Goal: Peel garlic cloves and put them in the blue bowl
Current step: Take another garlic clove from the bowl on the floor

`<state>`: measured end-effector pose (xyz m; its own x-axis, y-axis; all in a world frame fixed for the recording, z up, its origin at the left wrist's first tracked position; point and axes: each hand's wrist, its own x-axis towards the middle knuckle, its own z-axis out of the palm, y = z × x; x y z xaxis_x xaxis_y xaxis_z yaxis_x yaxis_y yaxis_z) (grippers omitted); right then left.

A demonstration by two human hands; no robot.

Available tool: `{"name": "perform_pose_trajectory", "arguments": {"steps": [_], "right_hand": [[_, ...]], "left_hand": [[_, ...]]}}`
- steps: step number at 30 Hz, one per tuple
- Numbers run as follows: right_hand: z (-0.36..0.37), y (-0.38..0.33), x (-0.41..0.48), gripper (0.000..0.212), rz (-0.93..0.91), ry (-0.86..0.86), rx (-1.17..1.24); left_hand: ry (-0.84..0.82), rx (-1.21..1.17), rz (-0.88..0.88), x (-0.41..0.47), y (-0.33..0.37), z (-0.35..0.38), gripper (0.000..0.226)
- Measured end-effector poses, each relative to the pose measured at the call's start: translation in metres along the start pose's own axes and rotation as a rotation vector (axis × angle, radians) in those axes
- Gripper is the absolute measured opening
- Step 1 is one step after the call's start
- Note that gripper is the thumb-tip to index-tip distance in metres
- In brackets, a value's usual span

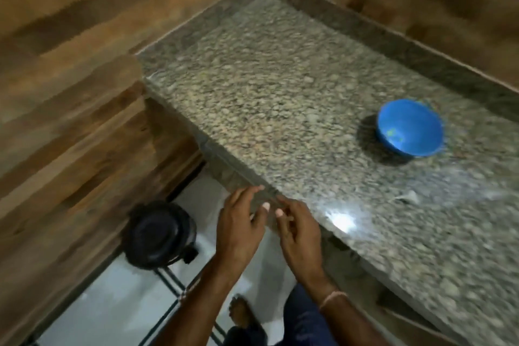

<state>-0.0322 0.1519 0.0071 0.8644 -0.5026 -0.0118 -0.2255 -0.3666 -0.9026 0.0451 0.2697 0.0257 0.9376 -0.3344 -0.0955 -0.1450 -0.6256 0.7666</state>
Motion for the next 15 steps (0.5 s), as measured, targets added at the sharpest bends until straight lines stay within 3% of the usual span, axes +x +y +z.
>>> {"name": "perform_pose_trajectory", "arguments": {"steps": [2,8,15], "right_hand": [[-0.041,0.02,0.0,0.034,0.029,0.086,-0.022],[-0.146,0.075,0.016,0.027,0.066,0.203,-0.083],[-0.233,0.129,0.036,0.033,0.156,0.389,-0.314]], "left_hand": [[-0.058,0.022,0.063,0.007,0.032,0.037,0.033],[-0.24,0.057,0.094,0.022,0.1,0.136,0.036],[-0.168,0.172,0.009,0.047,0.131,0.203,0.027]]}}
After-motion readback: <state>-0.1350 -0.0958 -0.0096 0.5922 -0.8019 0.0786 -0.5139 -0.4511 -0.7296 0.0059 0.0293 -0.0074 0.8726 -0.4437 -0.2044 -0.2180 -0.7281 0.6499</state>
